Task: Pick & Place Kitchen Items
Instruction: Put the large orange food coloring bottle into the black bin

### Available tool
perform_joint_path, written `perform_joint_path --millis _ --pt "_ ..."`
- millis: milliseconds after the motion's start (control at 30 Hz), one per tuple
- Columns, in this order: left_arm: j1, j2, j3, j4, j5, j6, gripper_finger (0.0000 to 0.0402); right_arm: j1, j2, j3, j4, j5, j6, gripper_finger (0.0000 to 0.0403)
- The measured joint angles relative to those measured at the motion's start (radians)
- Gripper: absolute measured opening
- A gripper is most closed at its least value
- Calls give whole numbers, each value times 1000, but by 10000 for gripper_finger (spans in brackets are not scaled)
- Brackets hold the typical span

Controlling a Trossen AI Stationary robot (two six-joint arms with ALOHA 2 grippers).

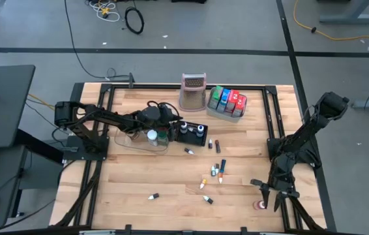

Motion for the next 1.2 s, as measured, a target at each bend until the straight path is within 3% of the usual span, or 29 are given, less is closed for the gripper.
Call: perform_joint_path --millis 367,500,600,767,967,1200 --pt "0 0 0 0 0 0 123 -23 0 2 -4 -6 -41 168" --pt "0 0 0 0 1 1 123 -26 9 -3 -70 154 -124 168" --pt "0 0 0 0 2 1 123 -30 47 2 -53 237 -68 168" --pt "0 0 -1 3 1 2 123 -29 111 0 2 65 -57 168" --pt "0 0 -1 2 2 2 123 -30 144 -2 13 342 -40 168" --pt "0 0 -1 2 1 5 123 -28 150 0 18 308 -34 159"
